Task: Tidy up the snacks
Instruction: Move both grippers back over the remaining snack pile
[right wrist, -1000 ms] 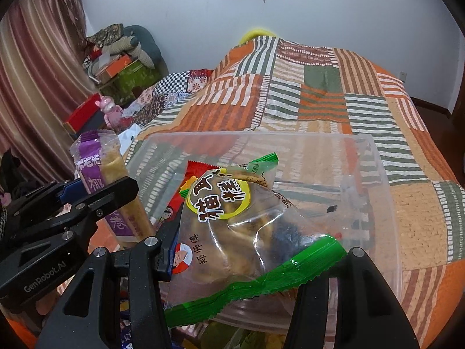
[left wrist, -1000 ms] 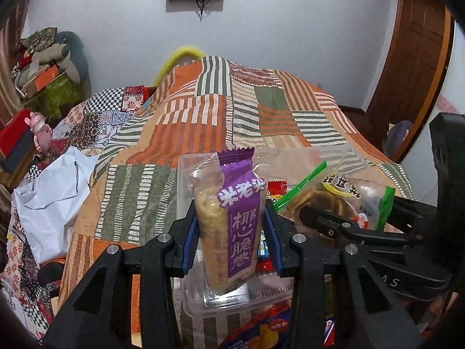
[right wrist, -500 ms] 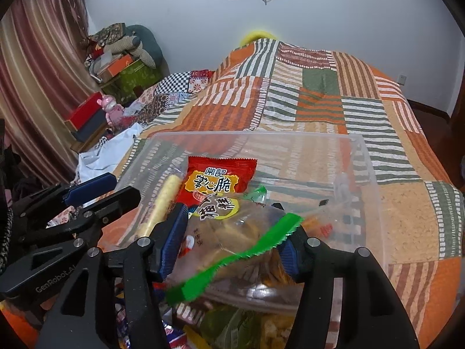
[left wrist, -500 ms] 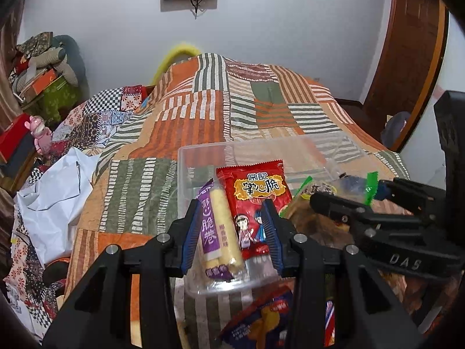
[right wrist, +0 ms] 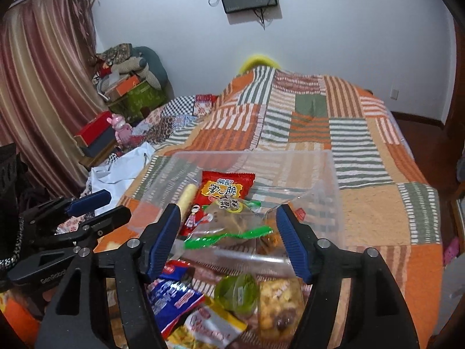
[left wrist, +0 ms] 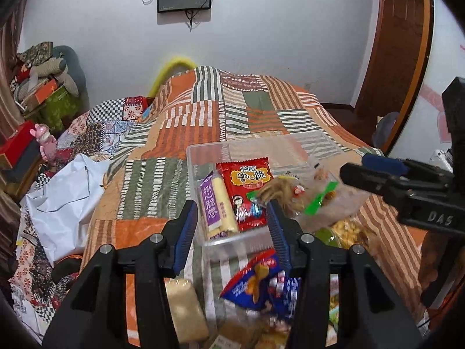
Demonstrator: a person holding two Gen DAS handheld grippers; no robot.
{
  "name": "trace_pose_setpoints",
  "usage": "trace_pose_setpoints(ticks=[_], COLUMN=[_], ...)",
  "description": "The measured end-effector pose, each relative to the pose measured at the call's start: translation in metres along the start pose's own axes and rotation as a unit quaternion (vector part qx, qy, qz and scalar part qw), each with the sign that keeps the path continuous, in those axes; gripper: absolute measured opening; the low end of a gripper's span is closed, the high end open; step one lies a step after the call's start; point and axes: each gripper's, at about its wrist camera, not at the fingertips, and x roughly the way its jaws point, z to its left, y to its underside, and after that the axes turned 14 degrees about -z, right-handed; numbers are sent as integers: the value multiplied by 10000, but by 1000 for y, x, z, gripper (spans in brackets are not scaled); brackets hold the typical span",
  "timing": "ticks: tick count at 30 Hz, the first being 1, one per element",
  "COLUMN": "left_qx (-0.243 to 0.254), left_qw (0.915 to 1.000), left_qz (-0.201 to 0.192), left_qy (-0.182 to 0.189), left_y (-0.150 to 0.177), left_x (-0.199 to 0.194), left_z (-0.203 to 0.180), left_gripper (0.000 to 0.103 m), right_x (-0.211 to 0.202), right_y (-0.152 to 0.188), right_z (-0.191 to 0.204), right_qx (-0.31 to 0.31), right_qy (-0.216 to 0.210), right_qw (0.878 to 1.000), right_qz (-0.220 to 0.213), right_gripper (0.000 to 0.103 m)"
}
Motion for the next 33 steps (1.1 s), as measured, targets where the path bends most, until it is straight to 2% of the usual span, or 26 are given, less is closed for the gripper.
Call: trace_pose_setpoints(ticks=[3, 8, 16, 24, 33], left_qx=[-16, -18, -30, -36, -197], left_qw=[10000, 9999, 9996, 9989, 9977], left_qz=[18, 105, 273, 469, 601], left_qy=[32, 49, -17, -33, 237], left_y=[4, 17, 49, 82, 105], left_x=[-13, -32, -58, -77, -85], left_z=[0, 0, 8, 11, -1], left_gripper=[55, 56, 58, 58, 58], right_x=[-13, -31, -52, -60, -57], right_y=[3, 15, 38, 68, 108], right_z=[5, 16, 21, 19, 19], right_qx=[-45, -149, -232, -83, 43], right_qy=[-58, -143, -26, 5, 16], right_qw=[9999, 9997, 9995, 10000, 9991], right_qz=[-79, -144, -222, -21, 425], right_gripper=[66, 68, 68, 68, 68])
